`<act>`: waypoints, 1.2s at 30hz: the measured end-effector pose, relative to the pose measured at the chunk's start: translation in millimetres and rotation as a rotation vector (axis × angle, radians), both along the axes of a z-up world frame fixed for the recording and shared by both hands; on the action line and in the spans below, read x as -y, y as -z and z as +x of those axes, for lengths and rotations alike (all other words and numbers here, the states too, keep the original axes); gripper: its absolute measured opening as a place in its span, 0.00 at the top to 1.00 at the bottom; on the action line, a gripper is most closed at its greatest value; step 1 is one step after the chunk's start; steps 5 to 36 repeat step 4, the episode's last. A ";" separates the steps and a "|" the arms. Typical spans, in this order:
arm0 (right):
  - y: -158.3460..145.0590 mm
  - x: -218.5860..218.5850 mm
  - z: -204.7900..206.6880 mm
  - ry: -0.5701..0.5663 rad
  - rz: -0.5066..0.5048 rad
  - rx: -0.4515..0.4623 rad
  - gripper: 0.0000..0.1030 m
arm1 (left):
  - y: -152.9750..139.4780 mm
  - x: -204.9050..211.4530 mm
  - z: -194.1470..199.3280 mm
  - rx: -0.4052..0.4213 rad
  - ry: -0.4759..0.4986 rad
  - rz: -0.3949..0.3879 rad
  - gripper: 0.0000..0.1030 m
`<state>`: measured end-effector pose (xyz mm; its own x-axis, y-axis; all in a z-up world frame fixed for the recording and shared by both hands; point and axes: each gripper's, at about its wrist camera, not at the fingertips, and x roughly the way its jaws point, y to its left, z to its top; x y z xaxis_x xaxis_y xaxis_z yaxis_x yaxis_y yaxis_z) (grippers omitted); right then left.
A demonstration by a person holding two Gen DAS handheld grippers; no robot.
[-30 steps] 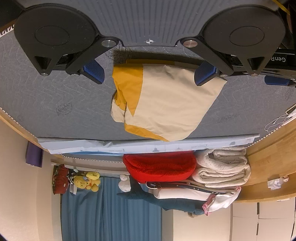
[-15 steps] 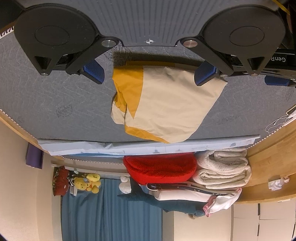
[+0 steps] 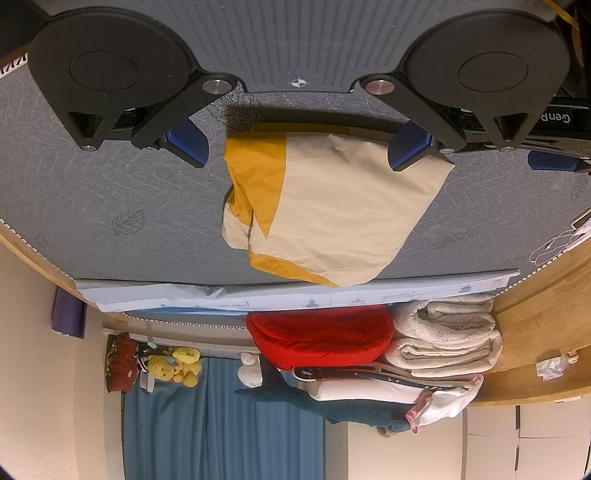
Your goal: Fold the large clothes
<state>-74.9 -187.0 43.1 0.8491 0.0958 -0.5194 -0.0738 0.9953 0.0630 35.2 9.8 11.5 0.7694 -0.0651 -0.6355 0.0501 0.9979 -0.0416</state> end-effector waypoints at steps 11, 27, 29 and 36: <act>-0.1 0.4 -0.4 0.000 0.000 0.000 0.01 | 0.1 -0.2 0.0 0.000 0.000 0.000 0.00; -0.1 0.4 -0.4 0.000 0.000 0.000 0.01 | 0.1 -0.2 0.0 0.000 0.000 0.000 0.00; -0.1 0.4 -0.4 0.000 0.000 0.000 0.01 | 0.1 -0.2 0.0 0.000 0.000 0.000 0.00; -0.1 0.4 -0.4 0.000 0.000 0.000 0.01 | 0.1 -0.2 0.0 0.000 0.000 0.000 0.00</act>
